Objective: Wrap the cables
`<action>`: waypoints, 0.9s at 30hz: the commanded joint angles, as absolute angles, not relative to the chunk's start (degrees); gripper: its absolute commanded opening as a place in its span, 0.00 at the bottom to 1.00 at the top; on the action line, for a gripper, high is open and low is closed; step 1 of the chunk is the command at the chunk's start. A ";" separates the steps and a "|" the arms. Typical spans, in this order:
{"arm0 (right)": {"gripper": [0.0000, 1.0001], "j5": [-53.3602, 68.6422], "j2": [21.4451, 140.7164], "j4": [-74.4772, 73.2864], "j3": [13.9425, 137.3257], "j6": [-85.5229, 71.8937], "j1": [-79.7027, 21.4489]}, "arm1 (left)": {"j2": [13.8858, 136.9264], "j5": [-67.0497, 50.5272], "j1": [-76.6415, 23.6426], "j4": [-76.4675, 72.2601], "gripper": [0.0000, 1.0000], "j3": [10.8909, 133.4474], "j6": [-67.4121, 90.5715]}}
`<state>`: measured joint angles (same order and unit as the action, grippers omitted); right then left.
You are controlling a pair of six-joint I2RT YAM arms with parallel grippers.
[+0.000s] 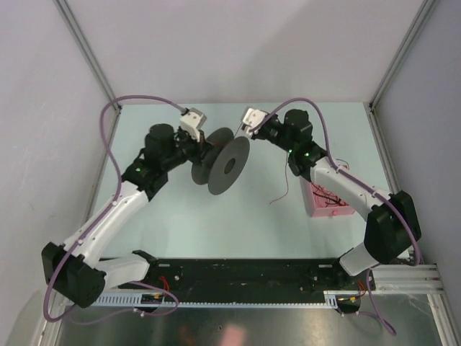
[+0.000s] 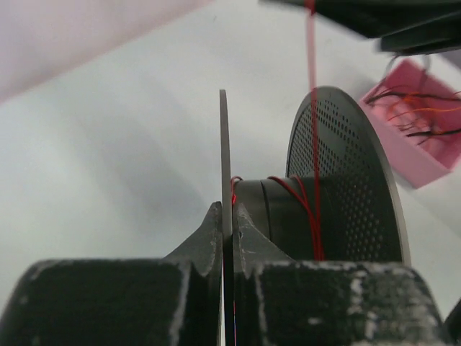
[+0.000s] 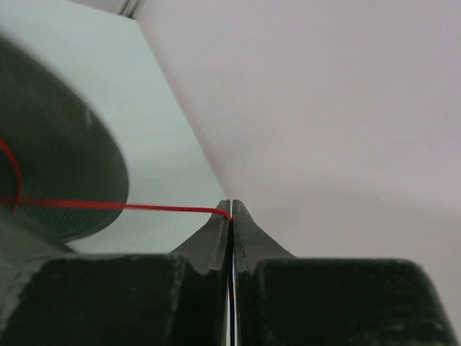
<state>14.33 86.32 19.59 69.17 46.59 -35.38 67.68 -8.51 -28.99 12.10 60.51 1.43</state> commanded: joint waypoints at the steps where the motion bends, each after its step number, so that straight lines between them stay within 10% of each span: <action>1: 0.02 22.84 87.01 25.31 74.19 36.15 -26.23 | 62.38 -37.66 -23.03 11.30 0.00 61.23 -4.68; 10: 0.00 35.60 91.52 14.57 74.18 24.22 -18.90 | 62.59 -55.80 -14.48 0.16 0.00 69.80 12.91; 24: 0.03 40.63 95.06 12.43 69.25 10.85 -21.15 | 66.31 -40.49 -10.02 -16.29 0.00 73.12 36.00; 27: 0.16 40.98 94.24 11.07 68.08 10.89 -21.36 | 65.88 -39.81 -9.71 -16.10 0.00 73.60 34.48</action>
<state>45.36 94.04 17.28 71.29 12.78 -22.85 70.39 -40.47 -11.35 -3.62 66.24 30.22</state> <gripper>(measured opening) 0.078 0.037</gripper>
